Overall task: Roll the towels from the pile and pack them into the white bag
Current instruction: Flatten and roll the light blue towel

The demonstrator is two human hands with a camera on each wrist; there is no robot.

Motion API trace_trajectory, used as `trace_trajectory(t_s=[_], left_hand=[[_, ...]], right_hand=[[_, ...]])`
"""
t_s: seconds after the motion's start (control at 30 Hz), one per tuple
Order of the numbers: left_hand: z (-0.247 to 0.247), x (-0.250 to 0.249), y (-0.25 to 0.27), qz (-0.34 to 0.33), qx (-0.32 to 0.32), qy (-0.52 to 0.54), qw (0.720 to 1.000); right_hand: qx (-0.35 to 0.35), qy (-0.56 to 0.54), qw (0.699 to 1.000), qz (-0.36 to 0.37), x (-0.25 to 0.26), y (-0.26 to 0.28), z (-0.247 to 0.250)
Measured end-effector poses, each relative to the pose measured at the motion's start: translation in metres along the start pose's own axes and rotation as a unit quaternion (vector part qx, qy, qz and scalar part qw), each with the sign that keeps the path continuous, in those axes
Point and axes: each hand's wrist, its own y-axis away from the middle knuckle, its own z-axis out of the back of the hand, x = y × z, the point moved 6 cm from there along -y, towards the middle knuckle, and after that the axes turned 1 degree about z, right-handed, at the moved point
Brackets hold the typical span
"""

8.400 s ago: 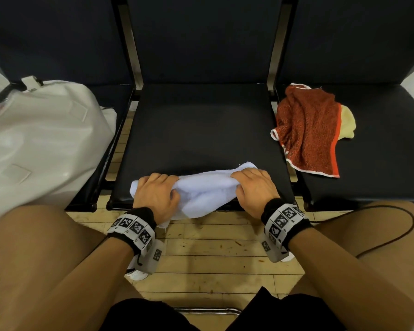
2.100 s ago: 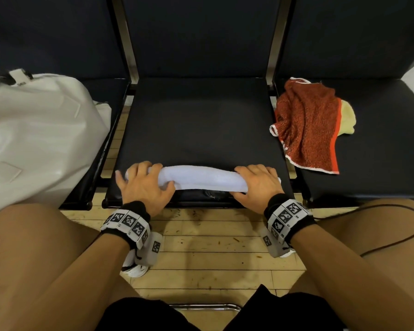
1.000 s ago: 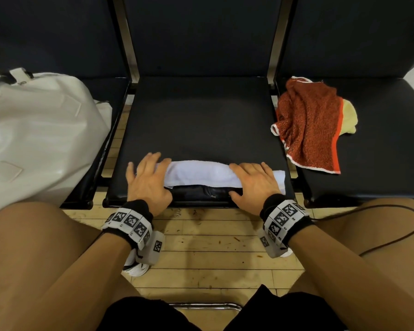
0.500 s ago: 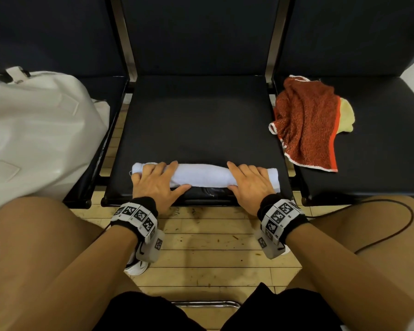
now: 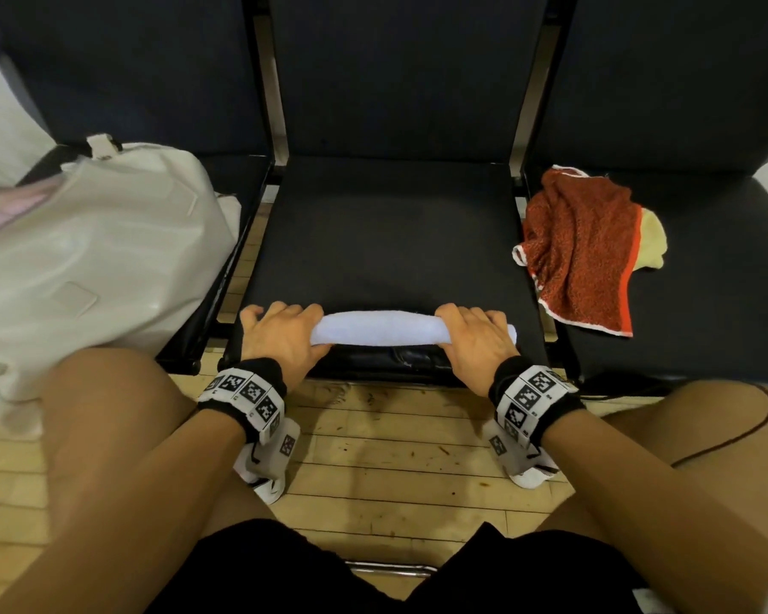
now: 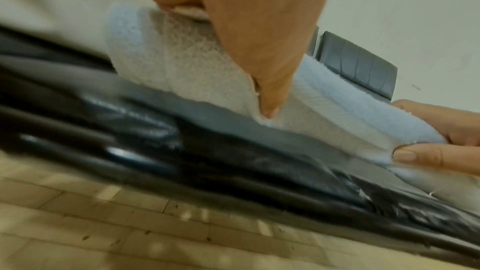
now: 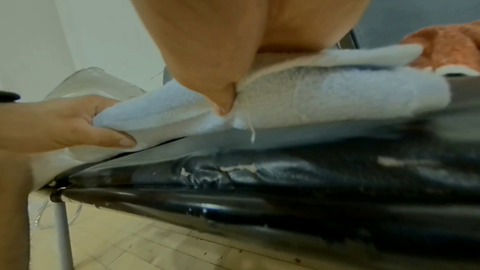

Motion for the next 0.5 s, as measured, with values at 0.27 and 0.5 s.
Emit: trace_trajectory(t_s=[0.27, 0.5], left_hand=[[0.062, 0.014, 0.002, -0.054, -0.005, 0.024, 0.998], [0.126, 0.047, -0.004, -0.021, -0.031, 0.017, 0.999]], right_hand=[[-0.056, 0.027, 0.996, 0.06, 0.022, -0.017, 0.065], [-0.093, 0.039, 0.989, 0.107, 0.058, -0.052, 0.13]])
